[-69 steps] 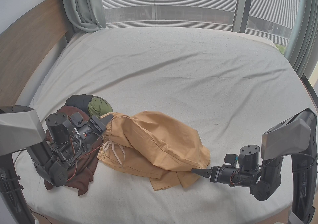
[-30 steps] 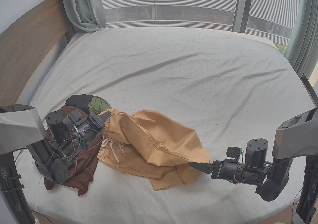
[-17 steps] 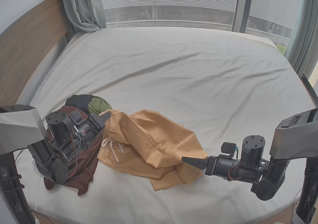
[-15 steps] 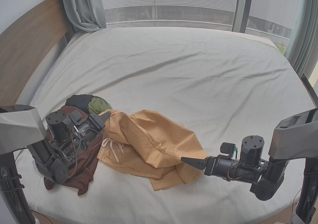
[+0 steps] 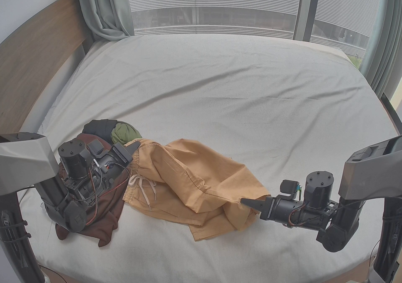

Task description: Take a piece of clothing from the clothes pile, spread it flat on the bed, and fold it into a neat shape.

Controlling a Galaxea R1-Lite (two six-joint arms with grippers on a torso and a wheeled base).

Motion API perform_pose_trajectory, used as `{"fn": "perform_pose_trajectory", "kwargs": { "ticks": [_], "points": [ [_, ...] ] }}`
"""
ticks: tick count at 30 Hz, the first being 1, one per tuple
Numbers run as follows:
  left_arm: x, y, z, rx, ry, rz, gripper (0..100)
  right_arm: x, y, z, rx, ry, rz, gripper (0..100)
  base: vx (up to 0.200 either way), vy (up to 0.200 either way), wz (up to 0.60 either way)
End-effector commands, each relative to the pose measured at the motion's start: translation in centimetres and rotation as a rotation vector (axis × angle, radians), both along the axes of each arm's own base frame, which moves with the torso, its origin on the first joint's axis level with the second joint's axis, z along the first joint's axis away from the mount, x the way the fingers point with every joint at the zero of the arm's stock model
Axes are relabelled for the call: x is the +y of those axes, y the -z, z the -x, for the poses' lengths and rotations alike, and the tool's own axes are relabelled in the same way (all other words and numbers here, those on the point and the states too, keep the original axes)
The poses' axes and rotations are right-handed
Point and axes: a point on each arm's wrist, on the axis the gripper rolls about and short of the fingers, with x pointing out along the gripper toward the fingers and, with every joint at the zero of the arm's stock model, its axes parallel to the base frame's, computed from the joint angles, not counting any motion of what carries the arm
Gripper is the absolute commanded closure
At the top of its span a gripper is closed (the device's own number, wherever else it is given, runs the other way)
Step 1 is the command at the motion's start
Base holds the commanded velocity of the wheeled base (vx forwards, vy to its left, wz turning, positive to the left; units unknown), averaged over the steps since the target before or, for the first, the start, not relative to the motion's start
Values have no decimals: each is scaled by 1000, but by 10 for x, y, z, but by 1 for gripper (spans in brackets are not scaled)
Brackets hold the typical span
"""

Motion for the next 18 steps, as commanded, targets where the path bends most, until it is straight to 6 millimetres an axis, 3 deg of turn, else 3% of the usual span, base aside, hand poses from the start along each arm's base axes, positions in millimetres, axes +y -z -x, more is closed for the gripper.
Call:
{"fn": "perform_pose_trajectory", "kwargs": {
  "ticks": [1, 8, 18],
  "points": [
    [0, 1, 0, 2, 2, 0, 100, -9, -11, -4, -27, 36, -19, 100, 0, 0, 0],
    [-2, 6, 0, 19, 6, -6, 100, -26, -17, -25, -66, 114, -44, 100, 0, 0, 0],
    [-2, 8, 0, 26, 6, -8, 100, -17, 2, -26, -1, 98, -43, 100, 0, 0, 0]
  ]
}}
